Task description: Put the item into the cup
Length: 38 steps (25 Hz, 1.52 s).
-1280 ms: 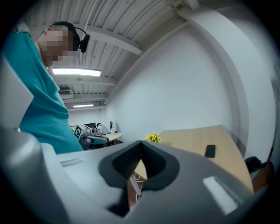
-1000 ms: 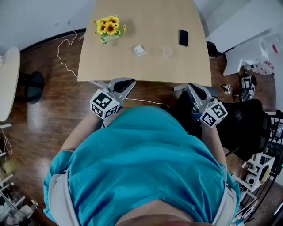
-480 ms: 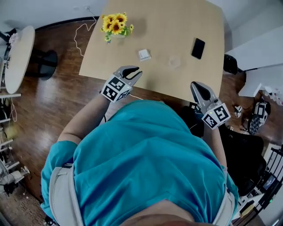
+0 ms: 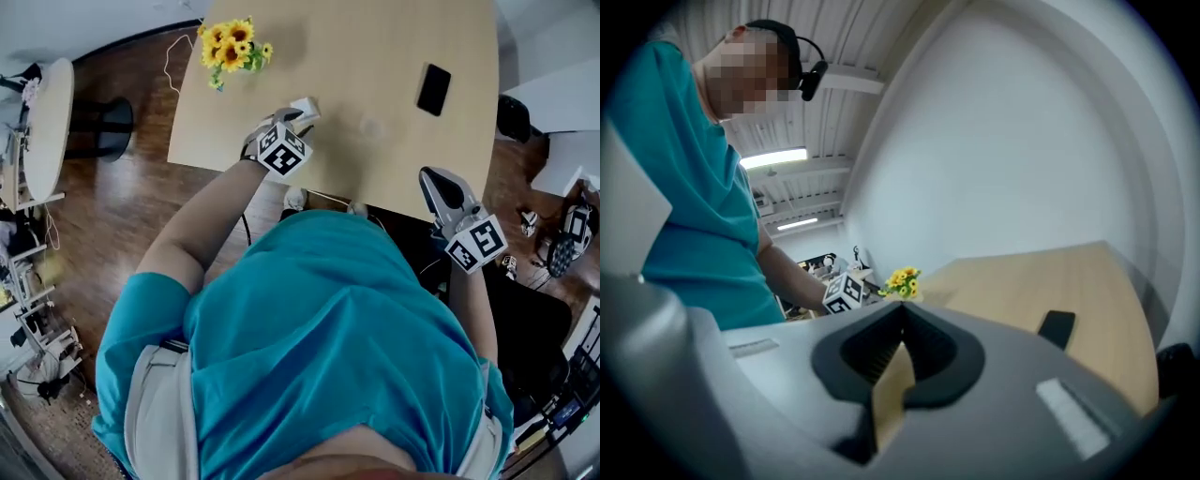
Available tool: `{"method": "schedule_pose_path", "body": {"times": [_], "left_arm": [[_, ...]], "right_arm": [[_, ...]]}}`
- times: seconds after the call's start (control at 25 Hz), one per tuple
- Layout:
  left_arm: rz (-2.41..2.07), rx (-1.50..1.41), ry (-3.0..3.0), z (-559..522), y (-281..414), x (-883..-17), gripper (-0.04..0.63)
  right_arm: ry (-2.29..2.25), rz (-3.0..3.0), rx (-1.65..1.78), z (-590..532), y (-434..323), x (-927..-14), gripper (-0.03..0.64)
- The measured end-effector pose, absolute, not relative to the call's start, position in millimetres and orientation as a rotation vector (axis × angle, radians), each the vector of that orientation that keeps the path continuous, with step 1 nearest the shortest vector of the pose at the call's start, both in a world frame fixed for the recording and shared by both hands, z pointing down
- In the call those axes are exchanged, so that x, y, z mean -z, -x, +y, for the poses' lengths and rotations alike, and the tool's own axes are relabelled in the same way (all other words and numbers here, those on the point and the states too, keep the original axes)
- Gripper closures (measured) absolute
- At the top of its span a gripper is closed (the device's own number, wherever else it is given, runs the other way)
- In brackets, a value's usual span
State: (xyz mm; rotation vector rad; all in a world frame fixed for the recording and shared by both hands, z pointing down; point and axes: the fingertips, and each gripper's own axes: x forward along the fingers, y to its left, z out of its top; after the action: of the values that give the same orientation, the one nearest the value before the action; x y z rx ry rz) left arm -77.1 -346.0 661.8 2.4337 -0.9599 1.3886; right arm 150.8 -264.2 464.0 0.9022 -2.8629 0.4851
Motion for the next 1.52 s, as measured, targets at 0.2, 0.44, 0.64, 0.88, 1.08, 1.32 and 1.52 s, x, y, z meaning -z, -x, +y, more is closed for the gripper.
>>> {"method": "schedule_pose_path", "body": {"times": [0.2,0.44,0.64,0.88,1.08,1.32,1.52], "left_arm": [[-0.829,-1.558,-2.389,-366,82,-709,0.442],[-0.741,-1.560,-2.336,-369,92,-734,0.422],[-0.698,-1.572,-2.336,-369,90,-739,0.422],[-0.765,-1.588,-2.335,-380,96,-740,0.482],[-0.711,-1.641,-2.361,-374,94,-744,0.592],[-0.685,-1.567,-2.367,-371,91,-728,0.592],[-0.639,-1.397,-2.452,-368,70,-662,0.591]], "right_arm": [[-1.007,-2.796,-0.530,-266,-147,-464,0.615],[-1.051,-2.757,-0.561,-265,-140,-466,0.615],[-1.053,-2.744,-0.580,-267,-136,-467,0.615],[-1.045,-2.737,-0.597,-269,-135,-472,0.615],[-1.036,-2.737,-0.603,-269,-135,-476,0.615],[-1.041,-2.746,-0.605,-270,-136,-476,0.615],[-1.049,-2.757,-0.602,-270,-138,-476,0.615]]}}
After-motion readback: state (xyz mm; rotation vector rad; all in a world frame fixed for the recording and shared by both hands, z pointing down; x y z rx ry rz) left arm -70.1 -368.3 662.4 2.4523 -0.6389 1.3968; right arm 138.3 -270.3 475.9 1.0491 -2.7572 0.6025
